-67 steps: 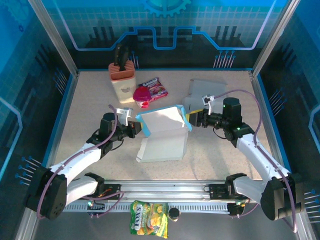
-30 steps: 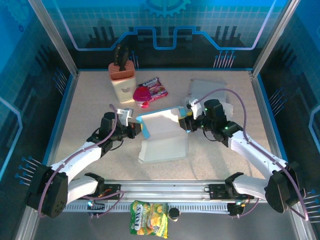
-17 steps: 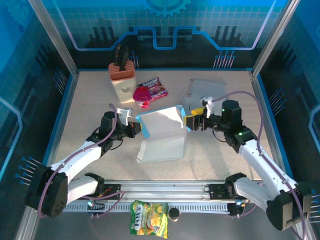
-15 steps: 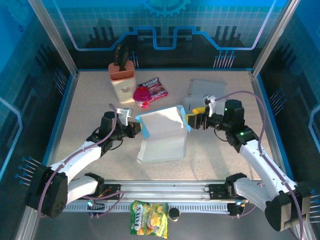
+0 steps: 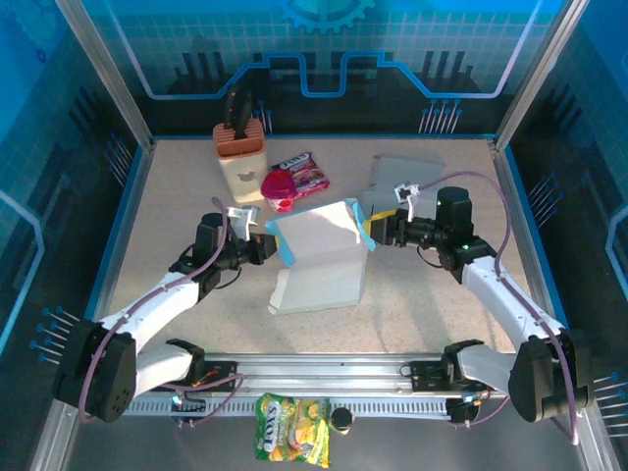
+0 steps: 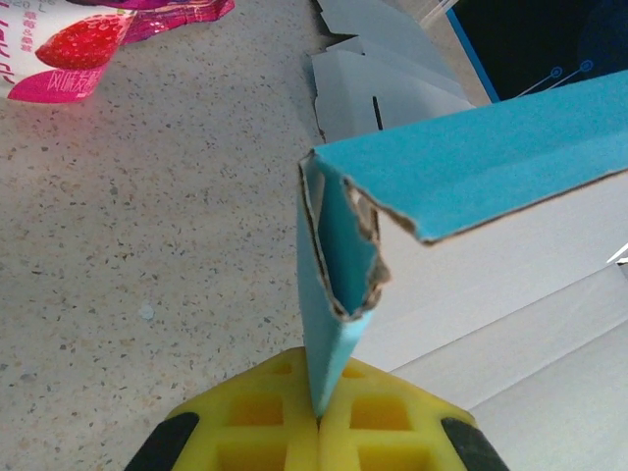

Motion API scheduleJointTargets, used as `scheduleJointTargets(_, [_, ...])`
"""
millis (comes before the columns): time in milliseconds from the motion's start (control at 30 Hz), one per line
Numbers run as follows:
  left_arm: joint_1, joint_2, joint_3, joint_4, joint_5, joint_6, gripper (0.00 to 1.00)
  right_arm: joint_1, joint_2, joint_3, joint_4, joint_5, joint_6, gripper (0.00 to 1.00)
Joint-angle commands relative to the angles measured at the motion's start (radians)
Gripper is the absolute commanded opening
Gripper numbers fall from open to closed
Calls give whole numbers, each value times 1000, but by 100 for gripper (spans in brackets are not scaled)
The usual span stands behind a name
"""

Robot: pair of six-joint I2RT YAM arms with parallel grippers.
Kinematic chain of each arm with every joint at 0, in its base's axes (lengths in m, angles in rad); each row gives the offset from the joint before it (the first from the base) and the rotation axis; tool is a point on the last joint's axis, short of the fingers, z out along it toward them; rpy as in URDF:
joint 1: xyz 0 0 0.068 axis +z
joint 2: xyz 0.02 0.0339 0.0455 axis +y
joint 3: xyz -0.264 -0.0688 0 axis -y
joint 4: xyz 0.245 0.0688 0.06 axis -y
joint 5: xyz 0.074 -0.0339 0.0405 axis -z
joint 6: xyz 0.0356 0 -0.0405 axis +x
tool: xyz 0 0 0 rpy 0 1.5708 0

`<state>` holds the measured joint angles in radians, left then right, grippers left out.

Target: Fold the paper box

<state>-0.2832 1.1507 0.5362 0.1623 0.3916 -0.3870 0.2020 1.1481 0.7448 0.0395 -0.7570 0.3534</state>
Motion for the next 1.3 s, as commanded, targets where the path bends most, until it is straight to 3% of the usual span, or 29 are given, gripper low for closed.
scheduleJointTargets(0, [12,11,34,20,39,-8,0,6,20,11,51,-38,-21,50])
scheduleJointTargets(367, [13,5,38,12,44,0,0,73,94,93,-42,48,-129,44])
scheduleJointTargets(700, [13,-8,39,-5,36,8,0,189,117,129,-147,288,-235,37])
scheduleJointTargets(1100, [12,-12,42,-19,28,8,0,254,107,160,-167,389,-250,30])
scheduleJointTargets(1267, [10,-17,49,-37,14,6,0,322,119,171,-195,544,-274,28])
